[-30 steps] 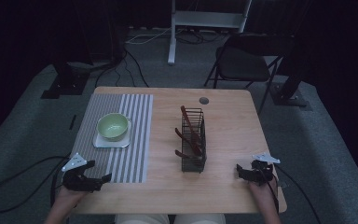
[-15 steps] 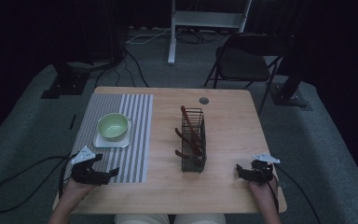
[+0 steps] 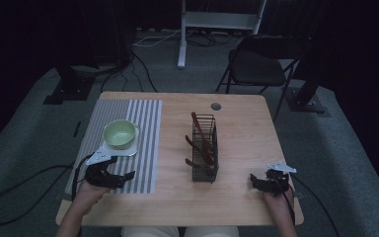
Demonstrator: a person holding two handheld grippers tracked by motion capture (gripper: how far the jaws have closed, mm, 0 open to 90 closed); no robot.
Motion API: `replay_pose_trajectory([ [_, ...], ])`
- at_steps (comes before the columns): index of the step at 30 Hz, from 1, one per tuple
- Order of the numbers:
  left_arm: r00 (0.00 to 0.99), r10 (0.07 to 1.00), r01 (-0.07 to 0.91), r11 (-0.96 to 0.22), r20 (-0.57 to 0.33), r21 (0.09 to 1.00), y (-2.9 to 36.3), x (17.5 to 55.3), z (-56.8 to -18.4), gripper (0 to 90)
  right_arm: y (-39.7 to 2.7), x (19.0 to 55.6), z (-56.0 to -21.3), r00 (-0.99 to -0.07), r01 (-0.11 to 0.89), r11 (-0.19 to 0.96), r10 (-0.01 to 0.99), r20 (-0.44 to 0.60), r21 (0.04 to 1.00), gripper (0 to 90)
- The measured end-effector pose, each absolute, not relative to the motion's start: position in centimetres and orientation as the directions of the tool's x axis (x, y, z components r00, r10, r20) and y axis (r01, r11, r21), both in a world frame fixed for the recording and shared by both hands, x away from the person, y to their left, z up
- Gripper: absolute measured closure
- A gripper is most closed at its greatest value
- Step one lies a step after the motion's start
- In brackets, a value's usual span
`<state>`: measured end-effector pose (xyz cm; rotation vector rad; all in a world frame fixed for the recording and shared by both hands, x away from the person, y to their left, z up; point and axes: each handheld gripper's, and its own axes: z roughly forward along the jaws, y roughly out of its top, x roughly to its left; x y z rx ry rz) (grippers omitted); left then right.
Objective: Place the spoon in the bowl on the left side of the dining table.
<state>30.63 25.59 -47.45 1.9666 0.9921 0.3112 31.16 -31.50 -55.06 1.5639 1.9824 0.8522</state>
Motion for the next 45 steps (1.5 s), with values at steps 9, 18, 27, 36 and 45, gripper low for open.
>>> replay_pose_trajectory([
  [9,0.667,0.73,0.504,-0.295,-0.148,0.812,23.5,31.8,-46.6,1.0,-31.5,31.2,-55.1,-0.238,0.677,0.156,0.971,0.013,0.719,10.3],
  [18,0.675,0.721,0.503,-0.296,-0.156,0.812,22.2,33.3,-46.0,1.0,-31.5,31.2,-55.1,-0.238,0.677,0.156,0.971,0.013,0.719,10.3],
  [27,0.695,0.706,0.481,-0.316,-0.136,0.818,20.2,34.7,-45.0,1.0,-31.5,31.2,-55.1,-0.239,0.677,0.157,0.971,0.013,0.719,10.4],
  [36,0.704,0.701,0.458,-0.323,-0.115,0.828,18.4,36.4,-43.7,1.0,-31.5,31.2,-55.1,-0.239,0.677,0.157,0.971,0.013,0.719,10.3],
  [45,0.723,0.68,0.454,-0.334,-0.122,0.826,16.4,38.3,-42.9,1.1,-31.5,31.2,-55.1,-0.239,0.677,0.156,0.971,0.013,0.719,10.4],
])
